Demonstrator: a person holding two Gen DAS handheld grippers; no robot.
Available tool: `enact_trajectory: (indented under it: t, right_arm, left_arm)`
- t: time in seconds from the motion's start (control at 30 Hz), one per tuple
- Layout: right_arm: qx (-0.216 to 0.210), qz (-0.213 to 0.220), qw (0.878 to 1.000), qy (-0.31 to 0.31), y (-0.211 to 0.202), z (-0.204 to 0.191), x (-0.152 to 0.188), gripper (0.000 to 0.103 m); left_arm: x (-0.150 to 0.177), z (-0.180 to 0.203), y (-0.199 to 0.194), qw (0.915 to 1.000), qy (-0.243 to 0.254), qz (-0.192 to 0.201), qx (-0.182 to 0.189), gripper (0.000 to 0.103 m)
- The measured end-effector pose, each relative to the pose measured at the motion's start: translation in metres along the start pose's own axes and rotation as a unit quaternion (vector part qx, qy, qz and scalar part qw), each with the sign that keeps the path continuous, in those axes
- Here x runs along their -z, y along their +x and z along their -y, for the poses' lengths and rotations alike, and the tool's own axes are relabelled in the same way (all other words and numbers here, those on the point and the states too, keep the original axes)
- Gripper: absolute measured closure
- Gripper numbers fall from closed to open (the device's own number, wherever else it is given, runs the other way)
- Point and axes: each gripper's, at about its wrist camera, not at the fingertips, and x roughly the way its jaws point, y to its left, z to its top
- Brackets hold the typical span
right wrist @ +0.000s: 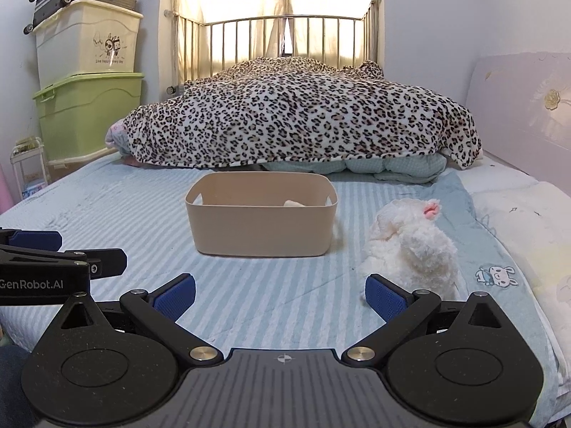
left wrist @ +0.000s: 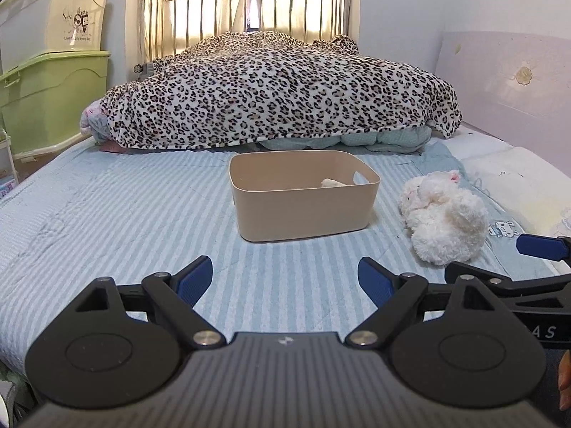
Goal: Organize objects
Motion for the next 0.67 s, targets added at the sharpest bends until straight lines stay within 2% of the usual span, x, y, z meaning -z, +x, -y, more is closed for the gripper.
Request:
enact_trajectory:
  t: [0.47,0.67]
  right_arm:
    - [-0.004,0.002,1.0,0.01,-0.012,0.0,0.001,0.0]
    - [-0.006,0.001,1.0,0.012,-0.012,0.0,0.001,0.0]
  left_arm:
    - [0.003,0.002,-0.008,0.9998,0.016,-0.002,0.014,0.014]
    - [0.003,-0.002,-0.009,1.0,0.006,0.004,0.003,0.01]
